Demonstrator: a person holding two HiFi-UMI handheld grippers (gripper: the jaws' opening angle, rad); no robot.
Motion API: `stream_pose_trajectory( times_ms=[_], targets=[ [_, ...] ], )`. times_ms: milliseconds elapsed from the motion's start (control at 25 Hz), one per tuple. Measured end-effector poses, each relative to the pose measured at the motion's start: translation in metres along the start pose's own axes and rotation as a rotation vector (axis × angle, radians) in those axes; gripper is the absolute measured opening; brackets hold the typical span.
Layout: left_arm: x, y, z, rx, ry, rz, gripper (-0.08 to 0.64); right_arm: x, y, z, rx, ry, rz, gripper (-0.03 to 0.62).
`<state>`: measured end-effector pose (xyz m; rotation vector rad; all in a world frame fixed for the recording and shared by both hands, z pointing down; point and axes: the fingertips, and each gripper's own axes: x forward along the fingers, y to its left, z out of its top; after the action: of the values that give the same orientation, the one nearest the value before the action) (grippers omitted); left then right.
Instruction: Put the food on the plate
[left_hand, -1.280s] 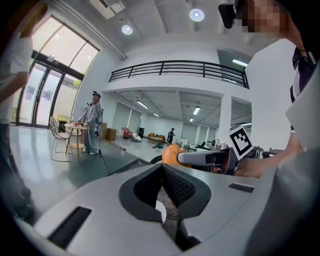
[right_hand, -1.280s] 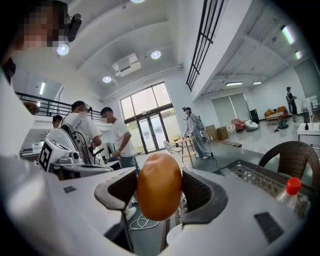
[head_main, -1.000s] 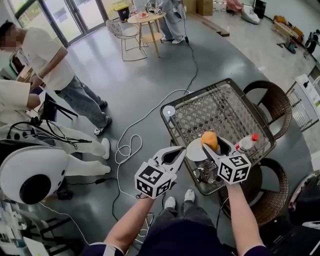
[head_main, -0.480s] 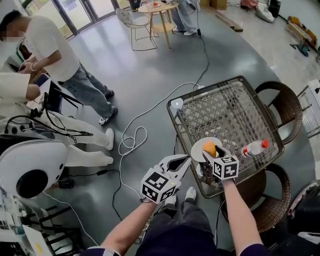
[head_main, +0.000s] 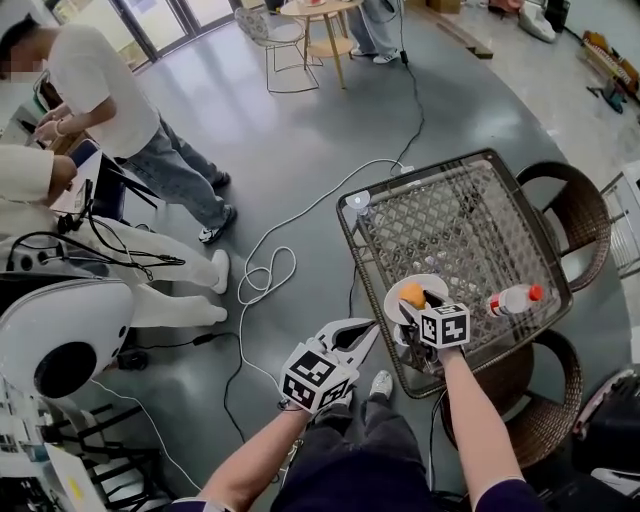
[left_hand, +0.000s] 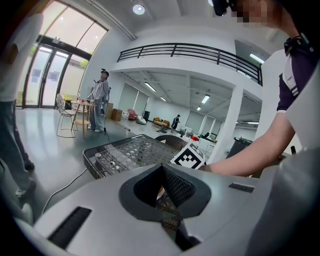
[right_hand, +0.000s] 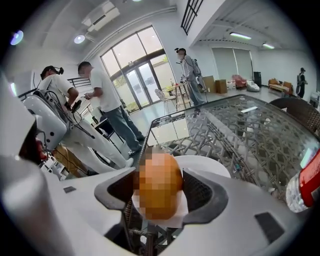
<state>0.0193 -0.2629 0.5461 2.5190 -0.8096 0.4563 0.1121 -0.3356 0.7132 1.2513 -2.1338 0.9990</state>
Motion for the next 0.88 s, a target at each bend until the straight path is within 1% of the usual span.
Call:
stream_pose_trajectory(
  times_ms=[160, 480, 640, 720, 880],
  targets=[
    [0.002, 0.002, -0.005, -0.01, 0.008, -0.003, 0.008, 0.005, -0.001, -0.002, 0.025, 0.011, 0.021, 0.288],
    [0.009, 0.0, -0.006, -0.003, 0.027, -0.027, 0.008, 0.008, -0.003, 0.0, 0.023, 0.015, 0.038, 0.29],
    [0.01, 0.005, -0.008, -0.005, 0.036, -0.029, 0.008, 0.006, -0.009, 0.005, 0.023, -0.009, 0.016, 0.292],
    [0.01, 0.005, -0.006, -0.004, 0.039, -0.034, 0.008, 0.003, -0.012, 0.006, 0.027, -0.011, 0.005, 0.316],
    [0.013, 0.0, -0.005, 0.005, 0.045, -0.054, 0.008, -0.008, -0.013, 0.007, 0.034, -0.028, -0.012, 0.322]
  ],
)
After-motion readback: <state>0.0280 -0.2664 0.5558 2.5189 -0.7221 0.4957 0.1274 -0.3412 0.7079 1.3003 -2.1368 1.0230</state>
